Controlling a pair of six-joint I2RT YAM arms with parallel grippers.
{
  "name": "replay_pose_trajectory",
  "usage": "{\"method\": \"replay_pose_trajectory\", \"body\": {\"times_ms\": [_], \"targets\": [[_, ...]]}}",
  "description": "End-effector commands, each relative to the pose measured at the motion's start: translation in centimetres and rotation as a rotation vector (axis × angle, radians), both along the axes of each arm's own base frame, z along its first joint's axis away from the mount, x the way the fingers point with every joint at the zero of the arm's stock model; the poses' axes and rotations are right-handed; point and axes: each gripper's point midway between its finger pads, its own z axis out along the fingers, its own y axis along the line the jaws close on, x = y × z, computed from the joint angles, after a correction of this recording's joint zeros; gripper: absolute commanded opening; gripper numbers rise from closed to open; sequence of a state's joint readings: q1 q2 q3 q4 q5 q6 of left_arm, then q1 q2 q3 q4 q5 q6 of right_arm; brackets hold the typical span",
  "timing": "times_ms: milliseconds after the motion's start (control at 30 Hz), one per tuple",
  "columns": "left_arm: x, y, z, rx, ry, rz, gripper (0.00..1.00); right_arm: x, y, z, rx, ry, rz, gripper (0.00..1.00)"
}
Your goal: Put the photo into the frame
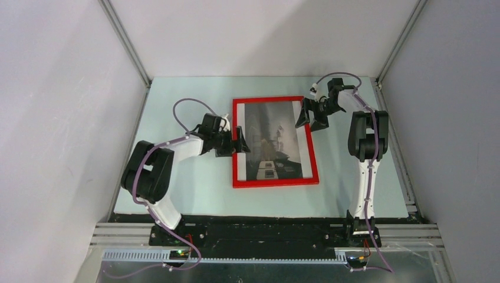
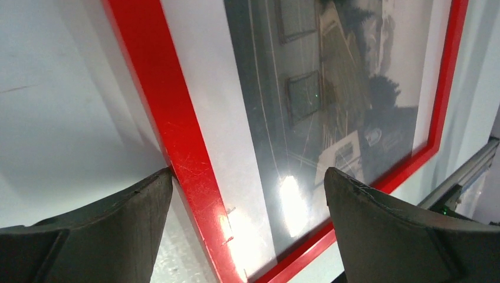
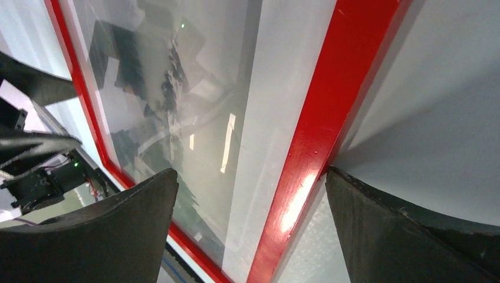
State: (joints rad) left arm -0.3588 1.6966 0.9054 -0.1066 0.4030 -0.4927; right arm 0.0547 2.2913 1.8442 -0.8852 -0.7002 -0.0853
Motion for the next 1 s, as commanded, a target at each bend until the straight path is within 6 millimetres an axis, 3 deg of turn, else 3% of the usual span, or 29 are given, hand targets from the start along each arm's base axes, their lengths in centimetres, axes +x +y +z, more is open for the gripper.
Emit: {"method": "replay_pose_trajectory", "body": {"times_ms": [0,233,400,533,567,733,800,833,867,900,933,967], "targets": [[-2.0,-5.7,2.7,-0.143,-0.046,-0.220,1.00,1.3,0.6,1.0,0.027,-0.030,0.032,0.99],[-5.1,-11.7,5.2,-0.253,-0.047,-0.446,0.99,3.9,0.1,2.3,0.001,-0.113,0.062,0.99],[-11.0,-16.9,7.8,-0.327,-0.048,-0.717,1.00,6.2,-1.5,3.7,-0.067,-0.193,0.050,1.00],[-13.6,-18.3,8.9,-0.325,-0.078,-0.809,1.00,8.1,-3.8,5.7,-0.123,-0.276,-0.018,0.99],[-13.6,-18.2,8.8,-0.305,-0.089,-0.805,1.00,8.3,-5.5,6.3,-0.150,-0.292,-0.054,0.99],[-11.4,-16.9,9.6,-0.166,-0.214,-0.735,1.00,7.9,-9.4,9.0,-0.210,-0.373,-0.132,1.00],[-9.4,-15.8,9.8,-0.065,-0.292,-0.672,1.00,6.3,-10.4,11.1,-0.211,-0.409,-0.147,0.99],[-8.2,-14.9,9.6,-0.001,-0.325,-0.633,1.00,5.0,-10.8,9.9,-0.211,-0.369,-0.149,0.99],[-7.4,-14.6,10.2,0.020,-0.352,-0.609,1.00,4.3,-11.0,11.5,-0.216,-0.411,-0.139,0.99],[-6.0,-13.5,10.1,0.067,-0.368,-0.563,1.00,2.7,-11.2,10.1,-0.215,-0.369,-0.135,0.99],[-5.2,-13.1,10.5,0.077,-0.380,-0.541,1.00,1.9,-11.3,11.4,-0.224,-0.413,-0.117,0.99],[-3.9,-12.0,10.5,0.097,-0.379,-0.496,1.00,0.2,-11.3,10.0,-0.232,-0.384,-0.091,1.00]]}}
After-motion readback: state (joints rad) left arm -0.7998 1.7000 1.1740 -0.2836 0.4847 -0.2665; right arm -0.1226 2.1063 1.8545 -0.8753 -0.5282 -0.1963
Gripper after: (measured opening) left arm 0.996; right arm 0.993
